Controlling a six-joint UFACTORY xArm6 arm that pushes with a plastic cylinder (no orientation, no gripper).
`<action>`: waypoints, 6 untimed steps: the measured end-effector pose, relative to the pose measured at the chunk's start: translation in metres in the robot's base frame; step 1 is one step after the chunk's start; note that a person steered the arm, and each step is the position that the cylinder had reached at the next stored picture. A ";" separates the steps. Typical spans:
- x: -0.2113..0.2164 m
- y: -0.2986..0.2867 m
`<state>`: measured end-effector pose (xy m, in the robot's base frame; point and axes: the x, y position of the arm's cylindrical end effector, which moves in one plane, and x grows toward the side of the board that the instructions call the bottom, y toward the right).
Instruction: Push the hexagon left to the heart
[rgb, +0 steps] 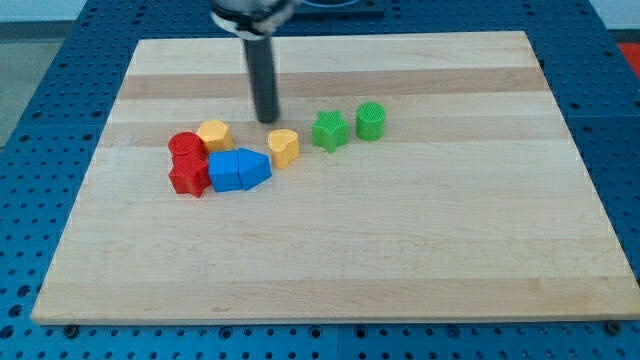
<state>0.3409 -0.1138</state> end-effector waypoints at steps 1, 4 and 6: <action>-0.023 -0.079; 0.085 -0.116; 0.042 -0.034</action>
